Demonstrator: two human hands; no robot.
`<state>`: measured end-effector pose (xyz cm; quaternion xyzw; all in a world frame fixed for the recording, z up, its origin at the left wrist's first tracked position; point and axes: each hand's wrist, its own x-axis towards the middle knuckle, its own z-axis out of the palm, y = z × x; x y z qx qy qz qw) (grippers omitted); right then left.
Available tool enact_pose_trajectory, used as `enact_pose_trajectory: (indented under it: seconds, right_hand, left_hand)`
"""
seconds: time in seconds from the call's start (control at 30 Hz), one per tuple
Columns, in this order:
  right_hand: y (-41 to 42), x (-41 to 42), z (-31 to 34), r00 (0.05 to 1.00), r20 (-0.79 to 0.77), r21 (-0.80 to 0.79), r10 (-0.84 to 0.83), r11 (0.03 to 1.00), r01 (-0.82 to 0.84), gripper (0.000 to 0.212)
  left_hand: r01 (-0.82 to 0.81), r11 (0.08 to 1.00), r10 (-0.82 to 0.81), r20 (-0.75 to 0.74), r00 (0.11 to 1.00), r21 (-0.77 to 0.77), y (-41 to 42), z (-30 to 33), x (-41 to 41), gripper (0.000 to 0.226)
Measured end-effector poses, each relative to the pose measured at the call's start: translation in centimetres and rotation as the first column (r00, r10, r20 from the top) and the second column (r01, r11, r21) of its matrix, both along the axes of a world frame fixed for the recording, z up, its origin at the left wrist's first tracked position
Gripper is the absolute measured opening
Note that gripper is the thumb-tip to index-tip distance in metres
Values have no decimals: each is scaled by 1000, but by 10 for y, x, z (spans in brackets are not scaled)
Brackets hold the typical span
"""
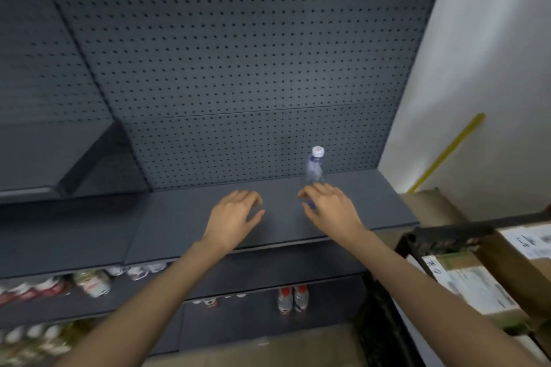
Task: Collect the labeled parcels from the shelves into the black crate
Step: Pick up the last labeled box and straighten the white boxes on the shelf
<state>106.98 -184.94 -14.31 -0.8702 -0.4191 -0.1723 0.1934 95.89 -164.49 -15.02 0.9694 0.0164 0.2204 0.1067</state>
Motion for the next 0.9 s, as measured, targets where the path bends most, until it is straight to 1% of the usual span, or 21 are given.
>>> enact_pose_trajectory:
  seconds: [0.17,0.33,0.47,0.53,0.6,0.7,0.77,0.9]
  right_hand:
    - [83,-40,2,983,-28,-35,182,983,-183,16]
    - [165,-102,3,939,-33,-66,342,937,-344,17]
    - [227,-156,4,888,-37,-82,458,884,-459,15]
    - [258,-184,6,857,-48,-95,512,852,-515,18]
    - [292,-212,6,823,-83,-92,563,818,-568,23]
    - [343,-258,5,761,-169,-72,626,762,-643,23]
    - [373,-288,7,725,-219,-61,653,732,-678,22]
    - [425,-344,12,666,-233,-37,708,678,-734,20]
  left_hand:
    - [-153,988,153,26,988,6,60,5,-66,14]
    - [-314,948,311,48,949,60,120,5,-146,21]
    - [-417,905,418,10,909,79,168,5,-219,21]
    - [-459,882,464,-27,886,107,190,3,-259,21]
    - [-524,846,529,-40,847,99,213,2,-302,19]
    - [-639,769,639,-19,769,-10,245,4,-366,15]
    - [-700,713,700,-8,714,-52,264,9,-404,15]
    - [-781,620,784,24,620,-68,289,18,-464,19]
